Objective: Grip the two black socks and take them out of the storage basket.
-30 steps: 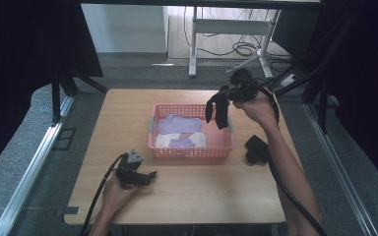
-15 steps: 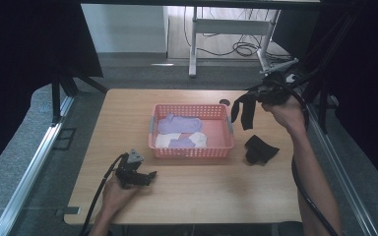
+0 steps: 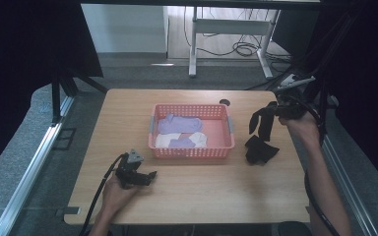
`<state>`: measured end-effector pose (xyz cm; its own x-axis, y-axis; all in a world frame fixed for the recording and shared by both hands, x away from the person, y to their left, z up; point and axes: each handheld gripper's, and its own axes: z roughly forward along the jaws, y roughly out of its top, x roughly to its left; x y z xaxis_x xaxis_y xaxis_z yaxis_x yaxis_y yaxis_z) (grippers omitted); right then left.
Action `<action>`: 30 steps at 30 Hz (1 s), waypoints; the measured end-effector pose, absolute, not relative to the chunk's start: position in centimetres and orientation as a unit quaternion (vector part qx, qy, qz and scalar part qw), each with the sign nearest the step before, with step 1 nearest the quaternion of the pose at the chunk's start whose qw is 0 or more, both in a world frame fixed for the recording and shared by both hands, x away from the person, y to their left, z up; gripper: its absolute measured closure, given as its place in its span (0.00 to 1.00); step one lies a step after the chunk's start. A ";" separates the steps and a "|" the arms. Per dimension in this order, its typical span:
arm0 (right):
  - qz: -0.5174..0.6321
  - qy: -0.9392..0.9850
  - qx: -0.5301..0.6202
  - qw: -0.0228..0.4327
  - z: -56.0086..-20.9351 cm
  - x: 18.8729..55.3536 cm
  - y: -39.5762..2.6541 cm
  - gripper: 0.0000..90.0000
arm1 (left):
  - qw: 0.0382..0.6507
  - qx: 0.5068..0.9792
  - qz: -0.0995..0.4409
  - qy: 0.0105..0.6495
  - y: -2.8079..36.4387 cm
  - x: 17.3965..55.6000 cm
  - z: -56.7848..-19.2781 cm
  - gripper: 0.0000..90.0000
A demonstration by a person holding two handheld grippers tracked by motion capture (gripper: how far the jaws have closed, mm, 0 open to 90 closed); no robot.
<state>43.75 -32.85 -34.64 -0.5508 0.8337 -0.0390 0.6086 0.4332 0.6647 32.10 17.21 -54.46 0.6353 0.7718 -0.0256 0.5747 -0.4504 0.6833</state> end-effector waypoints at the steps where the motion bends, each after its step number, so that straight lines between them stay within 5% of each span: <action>1: 0.302 0.826 0.439 0.183 -35.0 43.7 -33.0 0.98 | 0.337 0.839 0.146 0.401 17.2 32.1 -54.5 0.14; 30: 0.244 0.835 0.482 0.108 -47.1 43.8 -34.2 0.95 | 0.339 0.837 0.146 0.404 17.2 32.1 -54.5 0.14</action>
